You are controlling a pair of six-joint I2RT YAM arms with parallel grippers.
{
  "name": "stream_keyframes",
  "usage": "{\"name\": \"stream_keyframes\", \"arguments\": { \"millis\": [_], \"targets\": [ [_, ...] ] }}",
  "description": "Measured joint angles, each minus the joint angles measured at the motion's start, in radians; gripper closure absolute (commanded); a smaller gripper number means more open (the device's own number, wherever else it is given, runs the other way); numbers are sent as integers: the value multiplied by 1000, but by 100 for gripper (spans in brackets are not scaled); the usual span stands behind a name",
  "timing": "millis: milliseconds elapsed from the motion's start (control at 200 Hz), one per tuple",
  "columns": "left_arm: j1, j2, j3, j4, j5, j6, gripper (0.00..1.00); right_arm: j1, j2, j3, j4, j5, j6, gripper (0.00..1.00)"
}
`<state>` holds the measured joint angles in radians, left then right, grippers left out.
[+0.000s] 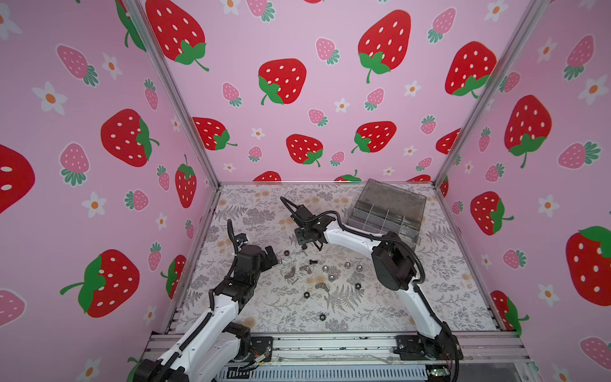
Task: Sort the screws and nuts into containers
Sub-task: Pick up the screw from the center of the table.
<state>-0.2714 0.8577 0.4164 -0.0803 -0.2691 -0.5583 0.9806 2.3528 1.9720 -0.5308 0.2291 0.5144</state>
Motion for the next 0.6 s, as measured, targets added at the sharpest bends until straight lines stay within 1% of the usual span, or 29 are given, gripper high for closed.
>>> {"name": "stream_keyframes", "arguments": {
  "millis": [375, 570, 600],
  "targets": [
    [0, -19, -16, -7, -3, -1, 1, 9, 47, 21, -73, -4, -14, 43],
    [0, -19, -16, -7, -4, -1, 1, 10, 47, 23, -101, -4, -14, 48],
    [0, -19, -16, -8, -3, -1, 1, 10, 47, 23, -107, -4, -16, 52]
  ]
}}
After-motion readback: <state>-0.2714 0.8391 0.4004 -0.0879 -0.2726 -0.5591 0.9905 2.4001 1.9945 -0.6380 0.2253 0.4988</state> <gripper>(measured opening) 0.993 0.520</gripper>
